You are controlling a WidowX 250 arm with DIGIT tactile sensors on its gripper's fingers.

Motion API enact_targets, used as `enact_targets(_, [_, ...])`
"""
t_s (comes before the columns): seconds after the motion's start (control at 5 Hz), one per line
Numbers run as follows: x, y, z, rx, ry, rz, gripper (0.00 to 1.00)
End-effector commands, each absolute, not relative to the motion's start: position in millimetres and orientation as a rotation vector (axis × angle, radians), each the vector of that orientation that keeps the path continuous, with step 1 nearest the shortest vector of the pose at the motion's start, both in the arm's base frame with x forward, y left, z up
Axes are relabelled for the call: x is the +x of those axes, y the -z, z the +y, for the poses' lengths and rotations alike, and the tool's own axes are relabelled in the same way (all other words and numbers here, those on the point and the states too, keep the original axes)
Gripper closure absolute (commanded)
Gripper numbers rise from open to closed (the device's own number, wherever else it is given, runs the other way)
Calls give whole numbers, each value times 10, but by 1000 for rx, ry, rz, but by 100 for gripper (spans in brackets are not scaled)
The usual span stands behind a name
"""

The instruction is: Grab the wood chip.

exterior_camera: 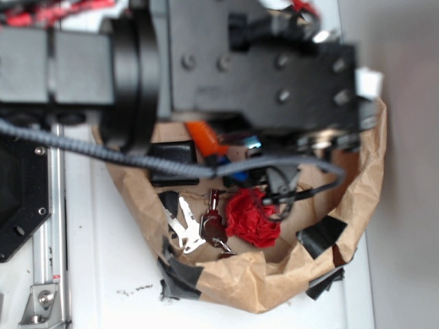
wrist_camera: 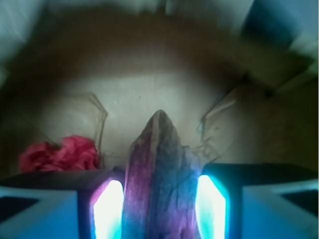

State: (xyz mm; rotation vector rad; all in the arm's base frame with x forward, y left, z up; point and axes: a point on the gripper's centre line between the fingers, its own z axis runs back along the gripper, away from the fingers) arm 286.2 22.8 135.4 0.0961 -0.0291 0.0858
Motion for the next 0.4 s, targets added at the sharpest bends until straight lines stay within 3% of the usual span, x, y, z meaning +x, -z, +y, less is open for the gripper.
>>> enact_targets(0.0, [2817,-1669,412,37,-57,-137,100])
enact_targets(0.2, [2812,-1648,449,26,-61,-131,100])
